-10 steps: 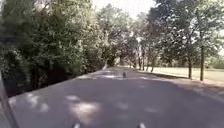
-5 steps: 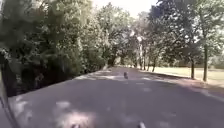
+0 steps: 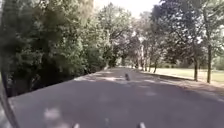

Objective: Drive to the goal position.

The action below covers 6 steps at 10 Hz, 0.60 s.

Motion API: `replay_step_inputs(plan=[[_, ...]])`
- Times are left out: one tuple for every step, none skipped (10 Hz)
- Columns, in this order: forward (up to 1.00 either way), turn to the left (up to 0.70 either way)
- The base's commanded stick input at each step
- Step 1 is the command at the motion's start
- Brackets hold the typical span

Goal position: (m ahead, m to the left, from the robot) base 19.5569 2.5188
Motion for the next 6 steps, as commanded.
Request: replay_step_inputs(plan=[[0.70,0.00],[0.70,0.00],[0.70,0.00],[0.70,0.00],[0.70,0.00],[0.70,0.00]])
